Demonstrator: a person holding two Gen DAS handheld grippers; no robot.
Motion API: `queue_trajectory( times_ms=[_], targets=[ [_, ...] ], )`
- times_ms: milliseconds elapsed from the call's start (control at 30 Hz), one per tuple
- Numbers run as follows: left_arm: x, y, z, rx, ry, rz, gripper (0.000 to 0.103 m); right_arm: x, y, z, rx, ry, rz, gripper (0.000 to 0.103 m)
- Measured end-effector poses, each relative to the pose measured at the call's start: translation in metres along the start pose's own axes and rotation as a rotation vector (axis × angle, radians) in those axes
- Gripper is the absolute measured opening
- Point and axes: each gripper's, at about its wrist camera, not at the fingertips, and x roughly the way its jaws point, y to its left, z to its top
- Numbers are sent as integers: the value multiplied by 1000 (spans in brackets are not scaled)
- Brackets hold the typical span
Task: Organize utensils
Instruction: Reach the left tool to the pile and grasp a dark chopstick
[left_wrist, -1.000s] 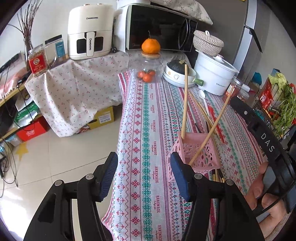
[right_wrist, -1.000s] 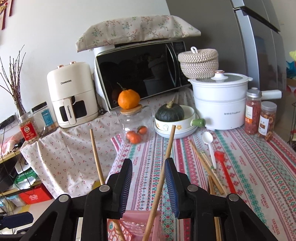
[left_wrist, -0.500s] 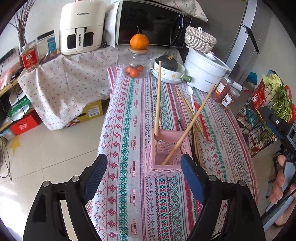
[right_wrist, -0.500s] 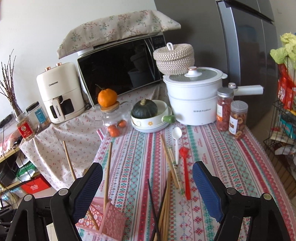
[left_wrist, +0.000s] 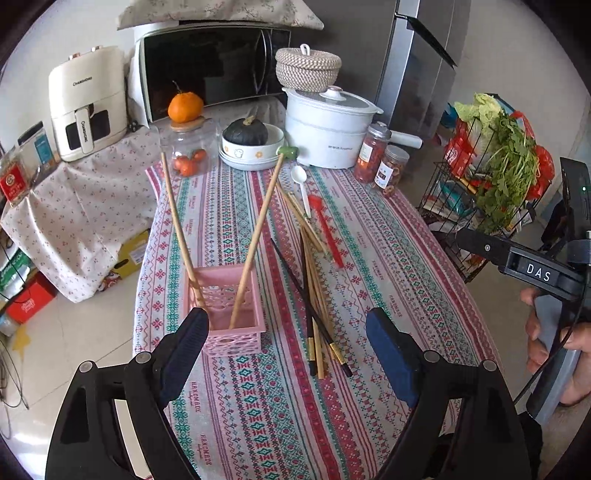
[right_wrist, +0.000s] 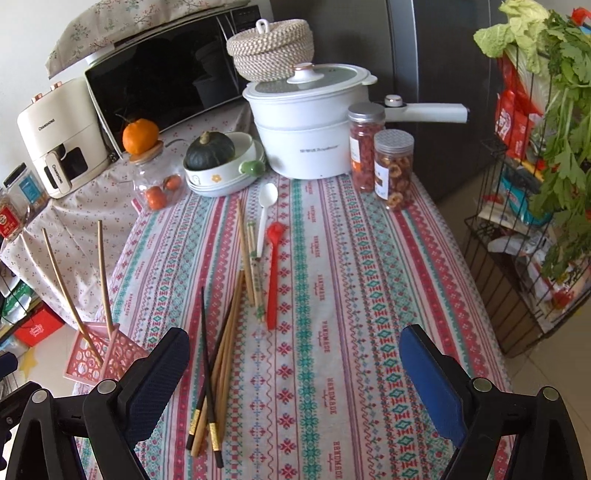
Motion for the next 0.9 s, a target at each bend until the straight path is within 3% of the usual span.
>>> queue_trajectory(
  times_ms=[200, 367, 433, 700, 900],
  targets=[
    [40, -58, 11, 68, 70, -25, 89, -1, -45, 1, 74, -7, -45, 95],
    [106, -87, 23, 55, 144, 47, 89, 9, -80, 8, 107, -18, -134, 95],
    [134, -86, 30, 16, 173, 87, 88, 14, -93, 9, 115, -3, -153, 95],
    [213, -50, 57, -176, 249, 244, 64, 32, -118, 2, 94, 66, -158, 95],
    [244, -29, 64, -188, 269, 410, 50, 38, -120, 0, 130, 104, -83, 95]
  ],
)
